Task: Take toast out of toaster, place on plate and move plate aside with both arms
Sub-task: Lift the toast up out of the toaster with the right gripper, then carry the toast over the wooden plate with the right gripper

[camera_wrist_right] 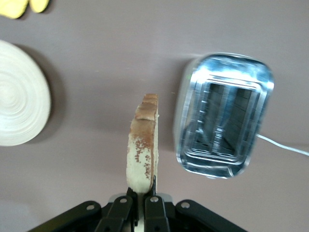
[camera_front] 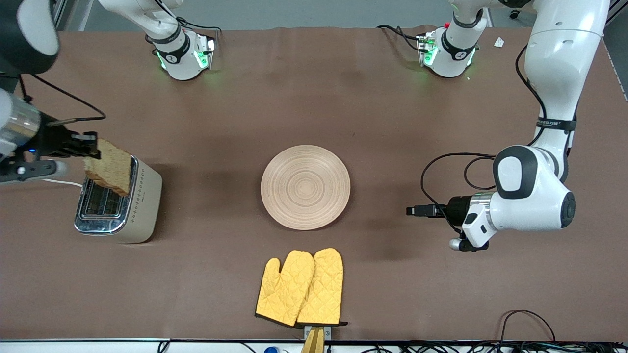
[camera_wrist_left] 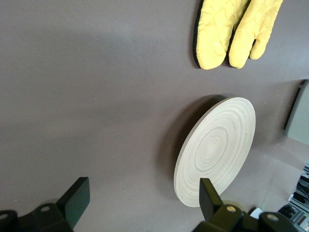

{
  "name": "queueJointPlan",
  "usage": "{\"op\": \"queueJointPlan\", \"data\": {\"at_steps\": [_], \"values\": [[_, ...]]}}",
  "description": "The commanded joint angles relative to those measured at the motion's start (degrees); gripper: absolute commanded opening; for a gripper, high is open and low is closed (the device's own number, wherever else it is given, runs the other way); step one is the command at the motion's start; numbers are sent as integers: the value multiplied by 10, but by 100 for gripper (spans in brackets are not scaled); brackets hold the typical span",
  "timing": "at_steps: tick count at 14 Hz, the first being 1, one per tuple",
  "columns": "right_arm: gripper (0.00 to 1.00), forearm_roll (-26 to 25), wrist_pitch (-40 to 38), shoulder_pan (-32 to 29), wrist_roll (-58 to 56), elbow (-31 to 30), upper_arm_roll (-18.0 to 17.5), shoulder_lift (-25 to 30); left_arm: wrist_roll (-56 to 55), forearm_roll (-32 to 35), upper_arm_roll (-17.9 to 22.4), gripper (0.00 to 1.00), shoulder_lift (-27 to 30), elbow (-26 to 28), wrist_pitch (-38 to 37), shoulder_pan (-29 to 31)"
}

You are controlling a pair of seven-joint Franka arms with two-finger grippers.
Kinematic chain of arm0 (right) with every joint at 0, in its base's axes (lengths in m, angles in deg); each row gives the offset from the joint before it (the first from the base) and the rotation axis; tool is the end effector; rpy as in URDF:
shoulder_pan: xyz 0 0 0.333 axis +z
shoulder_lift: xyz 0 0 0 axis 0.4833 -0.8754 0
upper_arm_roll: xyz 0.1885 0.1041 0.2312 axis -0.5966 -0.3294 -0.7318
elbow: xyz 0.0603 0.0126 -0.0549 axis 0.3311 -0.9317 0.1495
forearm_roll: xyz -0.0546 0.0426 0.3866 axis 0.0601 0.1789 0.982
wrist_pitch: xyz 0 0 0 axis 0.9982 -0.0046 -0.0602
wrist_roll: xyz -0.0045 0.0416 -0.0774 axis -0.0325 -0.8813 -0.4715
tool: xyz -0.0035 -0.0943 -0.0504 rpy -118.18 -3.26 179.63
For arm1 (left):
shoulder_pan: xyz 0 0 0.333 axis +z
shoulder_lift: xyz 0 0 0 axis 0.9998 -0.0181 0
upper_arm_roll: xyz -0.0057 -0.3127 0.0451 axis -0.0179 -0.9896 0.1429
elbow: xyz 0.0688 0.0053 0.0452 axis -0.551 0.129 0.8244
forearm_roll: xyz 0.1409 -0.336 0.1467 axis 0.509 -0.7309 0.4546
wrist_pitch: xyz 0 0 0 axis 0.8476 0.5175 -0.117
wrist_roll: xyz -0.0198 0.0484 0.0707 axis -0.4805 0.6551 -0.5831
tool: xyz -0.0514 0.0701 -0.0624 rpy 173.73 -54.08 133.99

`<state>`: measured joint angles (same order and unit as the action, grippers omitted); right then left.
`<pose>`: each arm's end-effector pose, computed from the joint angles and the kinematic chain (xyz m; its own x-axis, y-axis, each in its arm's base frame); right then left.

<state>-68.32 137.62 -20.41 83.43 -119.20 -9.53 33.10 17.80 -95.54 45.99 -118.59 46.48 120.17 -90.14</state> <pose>0.5939 0.0637 0.5719 0.9710 0.2048 -0.1230 0.1999 -0.9785 -0.0510 0.6813 -0.1578 0.3016 0.9778 -0.0446 -0.2046 0.0887 -0.7968 0.5977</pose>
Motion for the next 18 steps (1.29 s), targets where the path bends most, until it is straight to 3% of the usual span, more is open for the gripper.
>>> {"op": "queueJointPlan", "data": {"at_steps": [1,4,7,10,14,18], "values": [[4,15,24,65,18,6,4,-22,52,-46,-3,100,-27,-19,1,0],[4,72,71,127,110,1,4,-62,112,-107,-2,100,-46,-19,1,0],[4,78,129,187,192,1,3,-110,142,-144,-2,98,-58,-18,1,-1],[4,161,191,209,256,1,4,-160,148,-161,-2,97,-61,-11,-10,0],[3,184,292,261,322,1,3,-228,204,-163,-3,95,-85,-7,-29,-1],[3,287,329,283,325,1,3,-259,271,-205,-3,89,-99,5,-29,-1]]}}
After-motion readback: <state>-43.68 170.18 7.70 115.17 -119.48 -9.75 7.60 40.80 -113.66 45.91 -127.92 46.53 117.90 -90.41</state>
